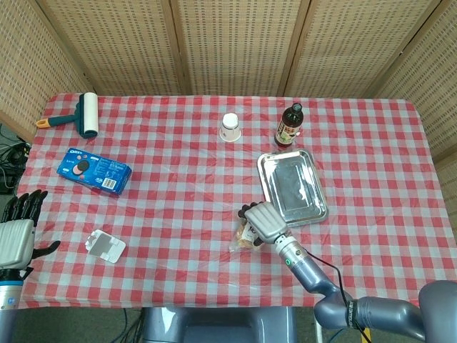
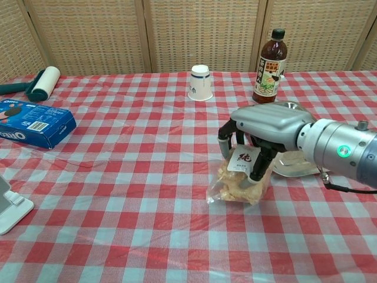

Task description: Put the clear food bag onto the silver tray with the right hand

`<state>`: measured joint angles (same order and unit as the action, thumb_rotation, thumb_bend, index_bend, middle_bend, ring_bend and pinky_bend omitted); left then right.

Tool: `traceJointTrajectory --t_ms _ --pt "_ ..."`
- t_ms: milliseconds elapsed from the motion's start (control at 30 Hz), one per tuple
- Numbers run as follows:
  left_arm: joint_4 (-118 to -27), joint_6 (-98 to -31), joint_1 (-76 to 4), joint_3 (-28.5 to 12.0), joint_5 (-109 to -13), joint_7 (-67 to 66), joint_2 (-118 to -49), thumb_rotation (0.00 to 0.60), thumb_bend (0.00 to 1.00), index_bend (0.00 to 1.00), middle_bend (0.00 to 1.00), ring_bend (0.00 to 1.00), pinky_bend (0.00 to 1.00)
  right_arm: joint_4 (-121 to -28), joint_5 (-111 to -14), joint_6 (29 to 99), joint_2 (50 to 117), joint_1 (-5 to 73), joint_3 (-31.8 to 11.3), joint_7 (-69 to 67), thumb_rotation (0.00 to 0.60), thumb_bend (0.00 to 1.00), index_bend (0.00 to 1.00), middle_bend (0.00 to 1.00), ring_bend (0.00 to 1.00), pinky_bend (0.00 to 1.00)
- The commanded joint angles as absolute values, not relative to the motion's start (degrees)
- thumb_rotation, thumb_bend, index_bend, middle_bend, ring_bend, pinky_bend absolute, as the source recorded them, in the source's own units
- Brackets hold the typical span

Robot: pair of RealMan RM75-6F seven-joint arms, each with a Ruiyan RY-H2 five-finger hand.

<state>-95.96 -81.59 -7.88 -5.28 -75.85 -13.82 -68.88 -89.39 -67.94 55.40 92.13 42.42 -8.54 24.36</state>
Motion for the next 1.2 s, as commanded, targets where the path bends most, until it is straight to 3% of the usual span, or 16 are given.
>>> traceJointTrajectory --t_ms 33,367,633,900,1200 --pt "-96.0 -81.6 -7.9 -5.2 -75.9 -13.9 -68.9 0.600 0.02 0.00 0.00 0.00 0.00 -92.5 -69.1 57.3 89.7 42.0 -10.0 23.5 0.600 0.06 0.53 0.51 0.50 0.56" --pt "-96.2 -81.8 -7.9 -5.0 -76.3 -14.7 -69.1 0.600 0.02 0.00 0.00 0.00 0.00 -91.9 -65.5 59.6 85.5 41.9 -13.2 26.2 0.600 0.06 0.52 0.48 0.49 0.56" --pt "-96.4 -81.9 -7.9 -4.8 -76.3 -15.3 -69.2 0.600 0.02 0.00 0.00 0.00 0.00 -82.6 -61.5 57.8 87.4 43.0 -14.5 24.7 0.600 0.06 0.51 0.44 0.46 0.47" --pt "-96.3 -81.7 -8.0 -4.9 -76.1 -15.2 -69.2 0.600 0.02 0.00 0.00 0.00 0.00 -75.0 -58.8 55.2 88.9 43.6 -15.1 22.0 0.600 0.06 0.50 0.43 0.45 0.44" --pt "-96.4 -81.2 -8.2 -4.6 -76.0 -15.5 -69.3 0.600 0.02 0.00 0.00 0.00 0.00 -71.5 -57.3 52.7 89.4 43.6 -14.5 20.7 0.600 0.06 0.40 0.27 0.26 0.23"
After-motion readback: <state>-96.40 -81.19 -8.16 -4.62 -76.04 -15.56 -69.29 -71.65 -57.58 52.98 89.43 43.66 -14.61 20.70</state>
